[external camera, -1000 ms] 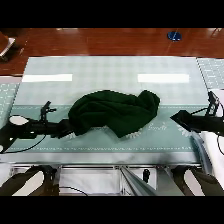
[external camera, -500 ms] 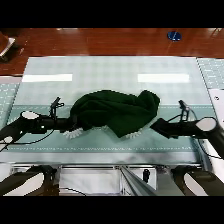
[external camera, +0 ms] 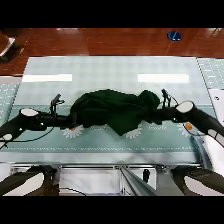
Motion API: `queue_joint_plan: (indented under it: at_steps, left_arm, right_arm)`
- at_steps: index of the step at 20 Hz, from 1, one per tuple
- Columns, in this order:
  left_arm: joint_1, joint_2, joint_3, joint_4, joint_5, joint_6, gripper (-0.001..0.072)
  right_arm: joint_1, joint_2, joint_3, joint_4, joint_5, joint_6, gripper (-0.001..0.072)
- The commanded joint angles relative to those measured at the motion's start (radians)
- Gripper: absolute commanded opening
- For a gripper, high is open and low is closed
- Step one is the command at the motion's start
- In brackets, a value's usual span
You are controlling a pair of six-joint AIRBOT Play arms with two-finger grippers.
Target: Fold the shirts.
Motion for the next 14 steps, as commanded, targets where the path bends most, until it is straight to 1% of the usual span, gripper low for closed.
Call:
queue_joint_plan:
  at_steps: [1,3,4,6,7,9,11,12,14]
  left_arm:
    - [0.073,0.029,0.122,-0.003,-0.103,0.019,0.0017]
    - [0.165,0.092,0.282,-0.053,-0.168,0.015,0.0017]
    - [0.211,0.133,0.374,-0.104,-0.174,0.006,0.0017]
    - [0.28,0.2,0.566,-0.171,-0.138,-0.031,0.0017]
    - [0.299,0.224,0.662,-0.174,-0.116,-0.047,0.0017]
    - [0.331,0.264,0.856,-0.171,-0.115,-0.057,0.0016]
    - [0.364,0.32,1.011,-0.111,-0.114,-0.08,0.0016]
    - [0.384,0.354,1.077,-0.055,-0.113,-0.095,0.0016]
    - [0.42,0.431,1.17,0.067,-0.103,-0.128,0.0017]
  right_arm:
    - [-0.018,-0.02,0.201,-0.017,0.145,-0.095,0.0021]
    - [-0.061,0.043,0.401,-0.085,0.21,-0.055,0.002]
    - [-0.079,0.072,0.527,-0.137,0.23,-0.023,0.002]
    - [-0.095,0.093,0.793,-0.229,0.245,0.063,0.002]
    - [-0.095,0.093,0.928,-0.262,0.274,0.079,0.002]
    - [-0.094,0.094,1.176,-0.291,0.386,0.088,0.002]
    - [-0.094,0.124,1.344,-0.304,0.502,0.088,0.002]
    - [-0.094,0.157,1.387,-0.306,0.544,0.087,0.0021]
    - [-0.094,0.245,1.405,-0.32,0.612,0.08,0.0021]
